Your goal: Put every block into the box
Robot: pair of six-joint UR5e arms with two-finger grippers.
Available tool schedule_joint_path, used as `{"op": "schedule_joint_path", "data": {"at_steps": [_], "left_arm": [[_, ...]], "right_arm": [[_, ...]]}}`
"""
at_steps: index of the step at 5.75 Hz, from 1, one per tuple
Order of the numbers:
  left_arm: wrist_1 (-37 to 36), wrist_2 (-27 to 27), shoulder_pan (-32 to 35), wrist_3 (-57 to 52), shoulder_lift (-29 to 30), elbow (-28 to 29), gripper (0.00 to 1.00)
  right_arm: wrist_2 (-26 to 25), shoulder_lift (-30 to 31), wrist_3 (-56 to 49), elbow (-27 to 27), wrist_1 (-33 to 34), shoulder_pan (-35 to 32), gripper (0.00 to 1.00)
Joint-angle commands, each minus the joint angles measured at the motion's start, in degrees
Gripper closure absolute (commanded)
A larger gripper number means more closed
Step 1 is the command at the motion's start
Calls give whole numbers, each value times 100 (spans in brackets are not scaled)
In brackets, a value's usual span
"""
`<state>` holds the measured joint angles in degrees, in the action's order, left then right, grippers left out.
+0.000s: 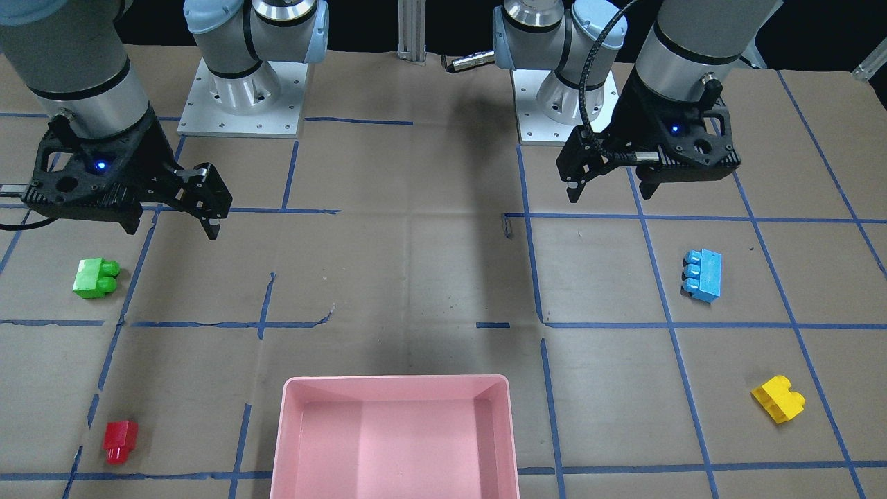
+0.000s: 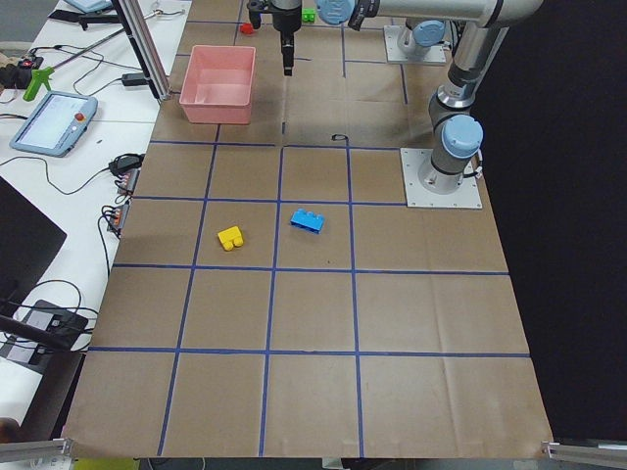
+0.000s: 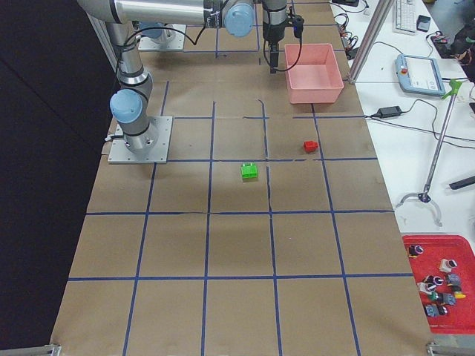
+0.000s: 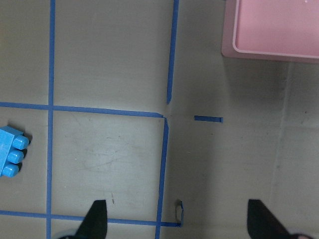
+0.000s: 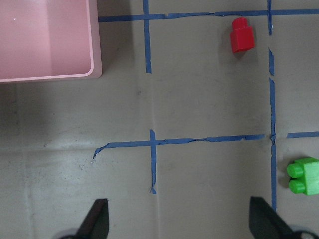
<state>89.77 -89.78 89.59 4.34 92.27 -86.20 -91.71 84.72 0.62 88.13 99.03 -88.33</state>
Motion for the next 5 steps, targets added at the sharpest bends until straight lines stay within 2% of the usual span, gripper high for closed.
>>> {"op": "schedule_joint_path", "data": {"at_steps": [1,3,4,5], "left_arm": [[119,-100,-3,-21,-121,-63,0],[199,-92,-73,-55,-121,-221,0],[173,-84,-387,-543,-174,-230,0],[181,-92,-1095,-1453,-279,-248,0]], "right_arm": [[-22,-8,-1,-59,-24,0,0],[-31,36,-1,-33,-111,-9,0],[48,1,-27,28,-155,-44,0],[57,-8,-1,46,-164,-96,0]]}}
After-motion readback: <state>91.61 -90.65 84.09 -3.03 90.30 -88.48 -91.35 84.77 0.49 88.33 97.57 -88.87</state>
